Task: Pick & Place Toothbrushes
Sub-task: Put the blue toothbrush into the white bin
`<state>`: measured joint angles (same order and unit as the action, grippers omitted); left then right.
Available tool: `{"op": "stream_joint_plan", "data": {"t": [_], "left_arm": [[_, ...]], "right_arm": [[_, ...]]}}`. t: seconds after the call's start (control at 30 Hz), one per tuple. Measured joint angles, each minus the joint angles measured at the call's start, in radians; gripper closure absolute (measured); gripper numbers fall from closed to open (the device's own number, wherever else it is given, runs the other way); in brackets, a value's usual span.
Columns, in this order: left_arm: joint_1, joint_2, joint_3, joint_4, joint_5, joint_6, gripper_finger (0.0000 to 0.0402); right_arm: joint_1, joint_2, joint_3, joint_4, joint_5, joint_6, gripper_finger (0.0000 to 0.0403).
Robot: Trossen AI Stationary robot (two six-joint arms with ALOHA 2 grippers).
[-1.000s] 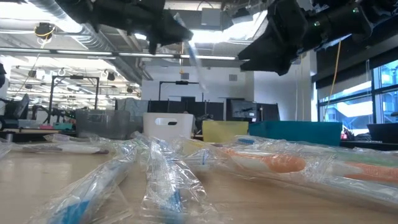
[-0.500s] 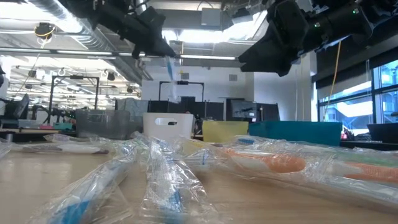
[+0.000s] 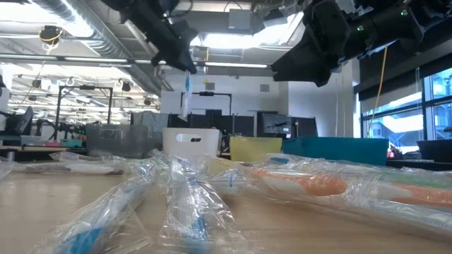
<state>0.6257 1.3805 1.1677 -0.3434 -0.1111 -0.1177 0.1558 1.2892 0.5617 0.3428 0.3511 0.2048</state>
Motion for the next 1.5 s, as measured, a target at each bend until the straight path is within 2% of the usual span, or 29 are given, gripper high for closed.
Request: {"op": "stream_joint_plan", "data": {"t": [0.27, 0.63, 1.07, 1.5], "left_arm": [[0.013, 0.179, 0.182, -0.161, 0.034, -0.019, 0.0383], [0.036, 0.341, 0.276, -0.239, 0.099, -0.106, 0.0383], [0.099, 0.458, 0.289, -0.324, 0.2, -0.186, 0.0382], [0.081, 0.49, 0.289, -0.27, 0.181, -0.098, 0.038]], "right_arm": [[0.0, 0.0, 0.0, 0.0, 0.0, 0.0, 0.0197], [0.0, 0.0, 0.0, 0.0, -0.001, 0.0, 0.018], [0.0, 0.0, 0.0, 0.0, -0.001, 0.0, 0.0199], [0.0, 0.0, 0.0, 0.0, -0.001, -0.003, 0.0211]]}}
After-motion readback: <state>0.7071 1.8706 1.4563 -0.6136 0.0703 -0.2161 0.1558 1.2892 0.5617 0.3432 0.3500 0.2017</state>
